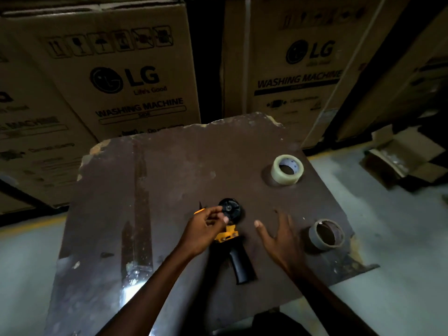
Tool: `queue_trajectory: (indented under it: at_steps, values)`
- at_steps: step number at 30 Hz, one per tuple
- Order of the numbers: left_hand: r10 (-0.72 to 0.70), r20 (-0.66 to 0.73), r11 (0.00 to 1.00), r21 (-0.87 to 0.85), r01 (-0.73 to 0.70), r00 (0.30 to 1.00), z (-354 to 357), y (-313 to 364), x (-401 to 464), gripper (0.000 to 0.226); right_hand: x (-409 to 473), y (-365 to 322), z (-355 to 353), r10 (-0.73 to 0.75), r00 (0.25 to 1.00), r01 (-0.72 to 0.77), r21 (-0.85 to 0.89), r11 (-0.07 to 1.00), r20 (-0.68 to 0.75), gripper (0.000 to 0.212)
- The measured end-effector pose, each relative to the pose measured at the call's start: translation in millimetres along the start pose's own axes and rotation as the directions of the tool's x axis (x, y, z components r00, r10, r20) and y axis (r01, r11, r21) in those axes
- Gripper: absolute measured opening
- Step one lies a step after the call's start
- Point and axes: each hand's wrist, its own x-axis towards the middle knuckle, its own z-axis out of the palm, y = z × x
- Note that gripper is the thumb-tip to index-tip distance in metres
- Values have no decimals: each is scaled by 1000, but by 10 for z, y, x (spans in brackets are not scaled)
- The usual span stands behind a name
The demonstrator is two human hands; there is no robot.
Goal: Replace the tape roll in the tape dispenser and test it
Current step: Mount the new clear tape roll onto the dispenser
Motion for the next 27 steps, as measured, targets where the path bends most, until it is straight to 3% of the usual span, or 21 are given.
queue_trajectory:
  at_steps: [5, 11, 15, 20, 27]
  values:
    - [72, 104, 989, 119, -84, 992, 376, 168, 456, 45, 418, 149, -260, 9, 996, -13, -49, 999, -94, 77]
    - [130, 77, 955, 258, -146, 988, 954, 421, 1068, 63, 1120, 386, -539, -74, 994, 70, -50, 996, -78, 78]
    - [125, 52, 948, 288, -135, 991, 1364, 484, 1463, 64, 1667, 632, -591, -176, 984, 177, -75, 981, 19, 84]
    - [2, -16, 978, 207, 1, 1000, 1742, 363, 1895, 64, 2289, 860, -583, -209, 962, 237, -155, 959, 178, 96]
    - [-20, 46, 971, 240, 9, 999, 1934, 169, 2076, 56, 2778, 1070, -392, -219, 891, 324, -218, 921, 397, 120]
